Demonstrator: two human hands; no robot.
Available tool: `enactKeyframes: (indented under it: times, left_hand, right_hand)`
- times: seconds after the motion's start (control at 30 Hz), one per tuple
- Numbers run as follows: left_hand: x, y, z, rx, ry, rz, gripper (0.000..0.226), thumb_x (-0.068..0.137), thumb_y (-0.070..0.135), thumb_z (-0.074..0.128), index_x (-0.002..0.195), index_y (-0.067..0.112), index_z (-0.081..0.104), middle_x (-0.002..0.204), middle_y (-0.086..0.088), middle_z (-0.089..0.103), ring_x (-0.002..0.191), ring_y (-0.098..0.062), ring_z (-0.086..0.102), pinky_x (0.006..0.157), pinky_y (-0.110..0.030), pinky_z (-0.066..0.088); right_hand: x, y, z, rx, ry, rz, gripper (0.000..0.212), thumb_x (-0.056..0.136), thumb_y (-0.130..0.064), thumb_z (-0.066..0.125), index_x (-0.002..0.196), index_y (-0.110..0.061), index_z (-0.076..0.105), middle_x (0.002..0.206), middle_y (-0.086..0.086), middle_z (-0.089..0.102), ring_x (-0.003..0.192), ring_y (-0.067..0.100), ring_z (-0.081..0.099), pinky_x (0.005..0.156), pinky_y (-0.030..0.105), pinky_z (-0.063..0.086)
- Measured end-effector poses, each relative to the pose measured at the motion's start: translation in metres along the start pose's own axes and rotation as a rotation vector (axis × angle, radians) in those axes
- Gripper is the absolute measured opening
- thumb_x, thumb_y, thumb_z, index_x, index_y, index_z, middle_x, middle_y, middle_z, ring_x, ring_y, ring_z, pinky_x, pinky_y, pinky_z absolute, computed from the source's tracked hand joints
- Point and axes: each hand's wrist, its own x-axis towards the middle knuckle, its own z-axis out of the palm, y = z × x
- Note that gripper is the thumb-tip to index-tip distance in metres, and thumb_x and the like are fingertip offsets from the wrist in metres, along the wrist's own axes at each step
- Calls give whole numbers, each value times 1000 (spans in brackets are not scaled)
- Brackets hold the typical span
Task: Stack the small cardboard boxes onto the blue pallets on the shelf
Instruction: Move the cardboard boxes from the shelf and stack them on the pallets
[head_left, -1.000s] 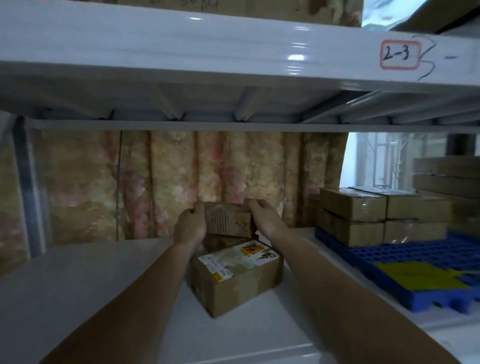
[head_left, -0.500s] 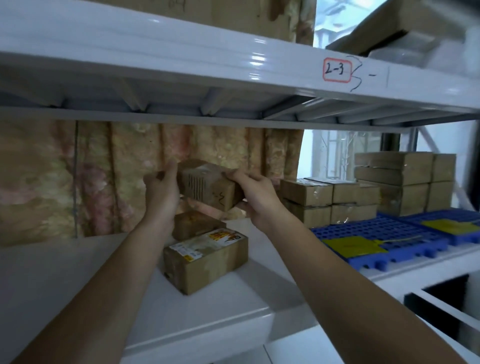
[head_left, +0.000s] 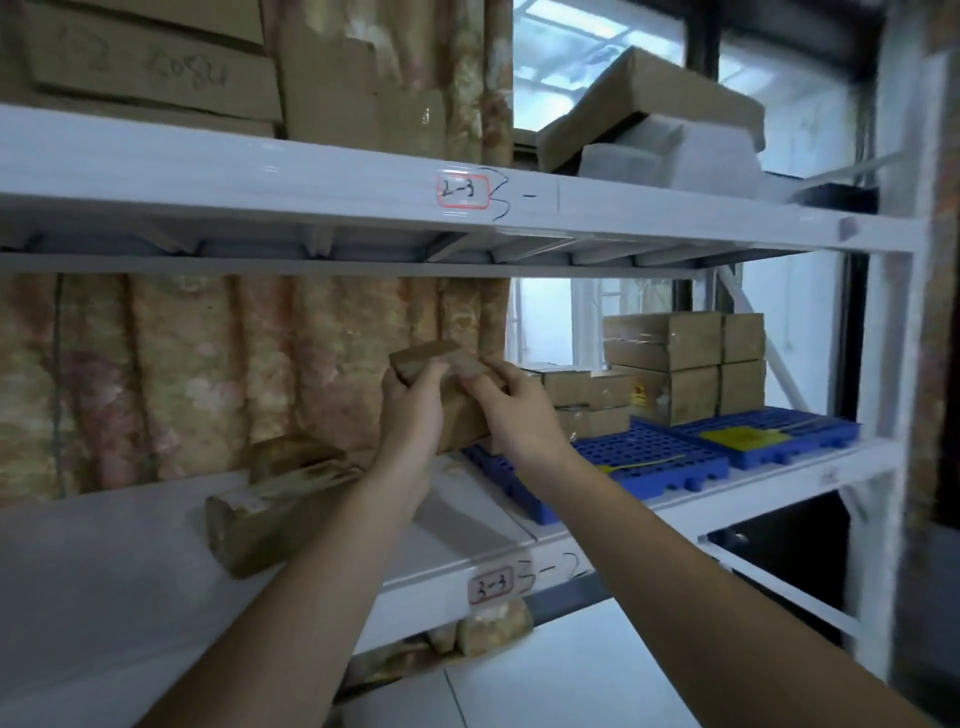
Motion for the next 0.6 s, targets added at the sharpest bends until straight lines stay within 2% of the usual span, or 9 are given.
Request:
enactKeyframes:
  times: [0.03, 0.07, 0.13, 0.23, 0.33, 0.37, 0.5, 0.53, 0.6]
  left_hand:
    - [-3, -6, 15, -26, 2, 0, 75, 68, 54, 64, 137, 26, 55, 123, -5, 69, 105, -28, 68, 94, -52, 57]
    - [-5, -13, 30, -41, 4, 7, 71, 66, 54, 64, 132, 29, 58, 120, -3, 70, 104, -28, 69, 93, -53, 57]
    - [-4, -30, 60, -35, 44, -4, 61, 63, 54, 65, 120, 33, 64, 116, -1, 73, 104, -28, 71, 94, -55, 57]
    - [-24, -33, 100, -66, 108, -30, 53, 66, 52, 62, 115, 31, 63, 114, 2, 70, 104, -25, 68, 95, -53, 55]
    - [-34, -29, 125, -114, 213, -24, 18, 87, 42, 55, 102, 32, 56, 112, 2, 65, 103, -23, 63, 96, -48, 53]
    - [-35, -29, 132, -131, 241, -25, 17, 90, 41, 52, 102, 30, 57, 113, 0, 65, 104, -25, 63, 97, -49, 53]
    - [-19, -30, 140, -141, 269, -44, 37, 90, 44, 46, 115, 22, 63, 115, -7, 68, 103, -30, 65, 94, -53, 56]
    - [-12, -31, 141, -122, 276, -41, 41, 88, 46, 45, 115, 22, 65, 116, -7, 68, 103, -30, 65, 93, -53, 56]
    - [3, -32, 141, -93, 263, -21, 41, 80, 53, 46, 103, 27, 66, 111, -8, 70, 100, -31, 67, 90, -53, 58]
  right_hand:
    - [-4, 1, -17, -32, 0, -8, 18, 94, -40, 63, 111, -37, 67, 97, -18, 70, 91, 0, 68, 88, 34, 59]
    - [-8, 0, -32, -58, 6, -15, 27, 95, -42, 62, 121, -34, 66, 99, -18, 69, 91, 0, 67, 87, 32, 59]
    - [-13, 2, -65, -117, 13, -22, 42, 98, -42, 59, 136, -24, 59, 103, -17, 65, 86, -6, 61, 77, 16, 52]
    - [-17, 13, -110, -142, 3, -18, 34, 101, -40, 56, 131, -24, 59, 102, -16, 67, 76, -12, 61, 64, 5, 46]
    - [-14, 17, -134, -98, -26, -23, 45, 102, -42, 53, 142, -20, 53, 93, -25, 61, 74, -13, 60, 63, 4, 45]
    - [-11, 19, -141, -88, -35, -25, 49, 103, -42, 52, 146, -19, 50, 96, -24, 61, 78, -11, 58, 66, 5, 45]
    - [10, 25, -143, -65, -42, -29, 60, 103, -44, 51, 154, -15, 38, 131, -7, 63, 101, 3, 59, 83, 16, 44]
    - [17, 26, -142, -68, -42, -28, 61, 102, -44, 52, 154, -15, 38, 133, -4, 61, 103, 3, 58, 83, 15, 43]
    - [35, 29, -138, -88, -45, -47, 55, 102, -42, 54, 148, -15, 45, 126, -6, 64, 94, -3, 59, 76, 11, 45]
